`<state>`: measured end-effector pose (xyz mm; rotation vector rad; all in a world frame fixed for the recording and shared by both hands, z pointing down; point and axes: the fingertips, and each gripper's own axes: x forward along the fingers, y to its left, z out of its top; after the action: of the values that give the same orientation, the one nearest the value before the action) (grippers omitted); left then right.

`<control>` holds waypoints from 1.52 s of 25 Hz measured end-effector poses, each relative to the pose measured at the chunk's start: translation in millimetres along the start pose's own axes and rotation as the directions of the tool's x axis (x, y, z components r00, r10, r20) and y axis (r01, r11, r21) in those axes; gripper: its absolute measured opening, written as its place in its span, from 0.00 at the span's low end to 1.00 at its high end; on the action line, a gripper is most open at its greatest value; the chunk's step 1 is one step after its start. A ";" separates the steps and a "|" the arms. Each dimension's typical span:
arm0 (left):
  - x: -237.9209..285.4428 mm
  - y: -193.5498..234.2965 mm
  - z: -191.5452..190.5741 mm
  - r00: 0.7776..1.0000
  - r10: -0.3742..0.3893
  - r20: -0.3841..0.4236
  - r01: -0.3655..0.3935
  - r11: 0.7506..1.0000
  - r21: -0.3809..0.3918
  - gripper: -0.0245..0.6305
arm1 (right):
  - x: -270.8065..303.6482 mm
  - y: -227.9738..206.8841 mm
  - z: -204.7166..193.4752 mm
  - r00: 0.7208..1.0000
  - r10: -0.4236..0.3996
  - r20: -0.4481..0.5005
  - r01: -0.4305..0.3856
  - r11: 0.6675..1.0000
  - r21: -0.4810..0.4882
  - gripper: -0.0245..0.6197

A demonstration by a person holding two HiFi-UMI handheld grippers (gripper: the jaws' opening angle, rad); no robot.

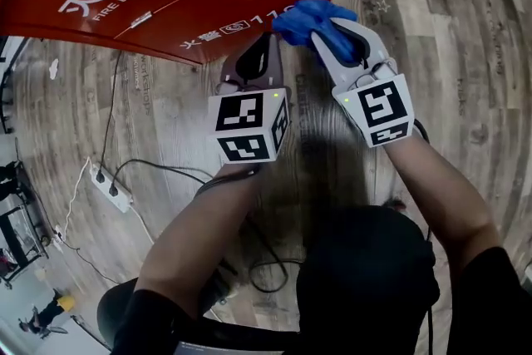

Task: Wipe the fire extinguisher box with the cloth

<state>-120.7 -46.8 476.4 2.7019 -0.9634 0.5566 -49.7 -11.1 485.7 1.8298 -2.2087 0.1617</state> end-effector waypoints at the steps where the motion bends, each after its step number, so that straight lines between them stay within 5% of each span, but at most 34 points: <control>1: 4.7 -5.8 -2.7 1.000 -0.004 -0.006 0.004 1.000 -0.001 0.04 | -3.9 -7.7 -4.4 1.000 -0.010 -0.003 0.010 1.000 0.007 0.21; 8: 19.6 -18.7 -29.8 0.999 -0.006 -0.038 0.005 1.000 -0.024 0.04 | -7.3 -27.7 -36.5 0.998 -0.045 -0.035 0.045 0.999 0.010 0.21; 15: 6.2 4.4 -40.2 0.999 0.016 -0.031 -0.017 1.000 -0.023 0.04 | 18.2 21.1 -48.2 0.998 0.028 -0.061 -0.028 1.000 -0.005 0.21; 32: -112.1 202.0 -83.8 0.973 0.225 -0.051 -0.228 0.971 -0.070 0.04 | 136.4 220.1 -15.0 0.964 0.264 -0.041 -0.267 0.960 -0.084 0.21; 38: -135.4 222.5 -92.3 0.967 0.248 -0.056 -0.253 0.962 -0.102 0.04 | 148.1 252.0 -1.9 0.958 0.286 -0.029 -0.288 0.954 -0.085 0.21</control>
<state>-386.1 -110.2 520.2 2.4791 -1.2956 0.5863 -320.3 -101.2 549.5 1.4489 -2.4189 0.1316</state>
